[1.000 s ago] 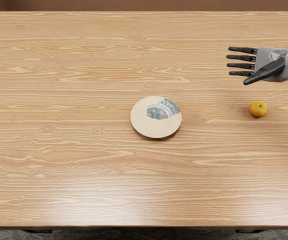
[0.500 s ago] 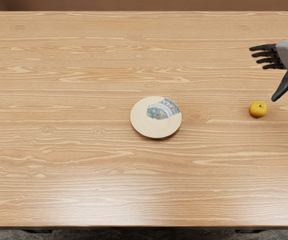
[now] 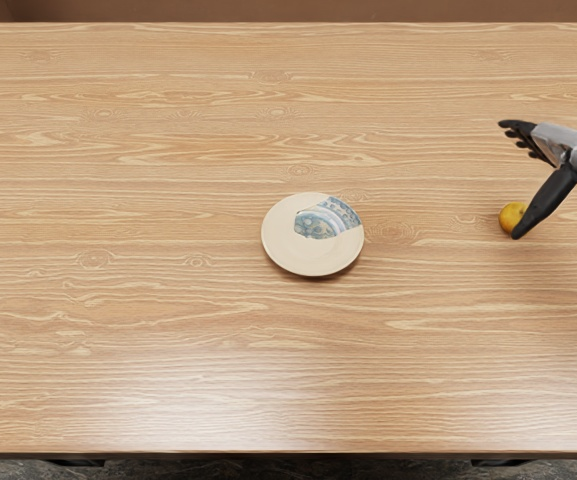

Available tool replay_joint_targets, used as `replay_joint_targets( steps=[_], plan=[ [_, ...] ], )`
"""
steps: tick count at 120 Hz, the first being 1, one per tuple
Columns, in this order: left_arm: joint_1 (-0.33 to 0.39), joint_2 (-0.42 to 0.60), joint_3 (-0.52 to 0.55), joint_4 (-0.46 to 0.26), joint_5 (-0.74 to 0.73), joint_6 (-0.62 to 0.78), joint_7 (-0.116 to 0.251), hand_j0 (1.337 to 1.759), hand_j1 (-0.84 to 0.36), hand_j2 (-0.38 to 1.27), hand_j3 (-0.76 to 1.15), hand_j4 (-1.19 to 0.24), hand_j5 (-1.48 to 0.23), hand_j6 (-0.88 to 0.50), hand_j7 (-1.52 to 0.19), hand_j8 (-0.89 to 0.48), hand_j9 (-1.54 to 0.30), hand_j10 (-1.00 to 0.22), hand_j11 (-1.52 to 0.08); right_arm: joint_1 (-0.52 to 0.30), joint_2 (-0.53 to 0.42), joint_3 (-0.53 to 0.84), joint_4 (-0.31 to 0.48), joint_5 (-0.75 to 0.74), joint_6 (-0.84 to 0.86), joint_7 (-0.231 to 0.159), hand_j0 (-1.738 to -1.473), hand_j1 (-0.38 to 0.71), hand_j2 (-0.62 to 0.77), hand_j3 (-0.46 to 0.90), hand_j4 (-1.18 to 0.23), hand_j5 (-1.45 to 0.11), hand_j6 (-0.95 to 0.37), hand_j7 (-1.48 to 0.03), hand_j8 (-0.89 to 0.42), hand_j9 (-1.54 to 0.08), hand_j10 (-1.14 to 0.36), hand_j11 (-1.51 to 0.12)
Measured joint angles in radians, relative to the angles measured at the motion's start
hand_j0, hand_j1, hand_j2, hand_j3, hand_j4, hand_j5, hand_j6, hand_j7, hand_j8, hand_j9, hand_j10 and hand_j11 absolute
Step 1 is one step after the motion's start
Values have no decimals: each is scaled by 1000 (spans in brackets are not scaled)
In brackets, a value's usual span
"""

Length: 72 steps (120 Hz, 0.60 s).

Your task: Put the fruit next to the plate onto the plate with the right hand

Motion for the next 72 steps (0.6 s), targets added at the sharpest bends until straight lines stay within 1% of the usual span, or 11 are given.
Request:
replay_joint_targets(
  steps=[22,47,72],
  plan=[
    [0,0,0,0,0,0,0,1658,325,4,0,-21,-27,-21,-27,-21,-27,-21,-27,-14,5,-62,19,-20,-119,-5,-1658,-331,-1,0,-21,-21,-23,-21,-22,-21,-20,-21],
    [0,0,0,0,0,0,0,1658,325,4,0,-21,-27,-21,-27,-21,-27,-21,-27,-17,11,-117,32,-37,-214,-9,-1658,-220,-19,0,-115,-144,-118,-143,-116,-144,-115,-143],
    [0,0,0,0,0,0,0,1658,325,4,0,-21,-27,-21,-27,-21,-27,-21,-27,-17,39,-164,31,-42,-305,-11,-1658,-123,-34,0,-197,-250,-199,-249,-198,-249,-196,-249]
  ],
)
